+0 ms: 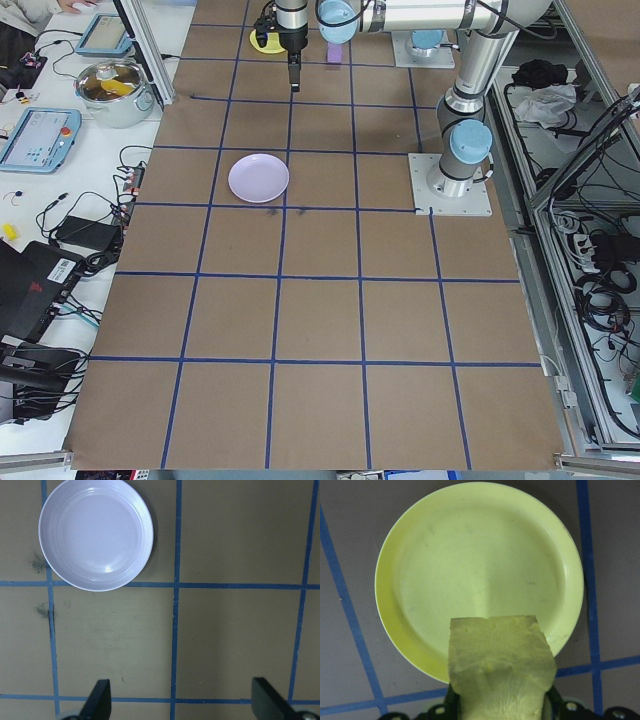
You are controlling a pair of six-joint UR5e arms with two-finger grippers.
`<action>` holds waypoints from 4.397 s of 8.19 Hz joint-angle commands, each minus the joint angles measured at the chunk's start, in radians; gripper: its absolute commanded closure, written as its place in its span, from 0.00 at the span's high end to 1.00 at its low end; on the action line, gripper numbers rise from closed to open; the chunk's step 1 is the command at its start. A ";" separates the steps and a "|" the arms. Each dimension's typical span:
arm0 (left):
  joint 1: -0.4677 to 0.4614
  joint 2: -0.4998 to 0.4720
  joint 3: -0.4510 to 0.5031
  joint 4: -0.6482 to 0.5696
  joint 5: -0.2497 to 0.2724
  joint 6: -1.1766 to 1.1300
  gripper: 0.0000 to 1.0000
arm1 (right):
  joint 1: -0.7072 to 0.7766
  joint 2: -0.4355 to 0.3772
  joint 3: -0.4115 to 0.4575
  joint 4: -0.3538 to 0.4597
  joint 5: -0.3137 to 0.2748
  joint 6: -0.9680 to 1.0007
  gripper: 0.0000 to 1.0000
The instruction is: Sort blocks by color into plates
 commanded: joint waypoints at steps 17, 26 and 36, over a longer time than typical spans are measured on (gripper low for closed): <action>0.000 -0.005 -0.001 0.036 -0.001 0.000 1.00 | 0.192 -0.203 0.437 0.074 -0.075 -0.074 0.95; -0.003 0.058 0.002 -0.050 -0.031 -0.014 1.00 | 0.233 -0.207 0.391 0.078 0.033 0.077 0.12; 0.000 0.044 -0.002 -0.102 -0.021 -0.005 1.00 | 0.787 0.138 -0.103 0.043 0.168 0.322 0.25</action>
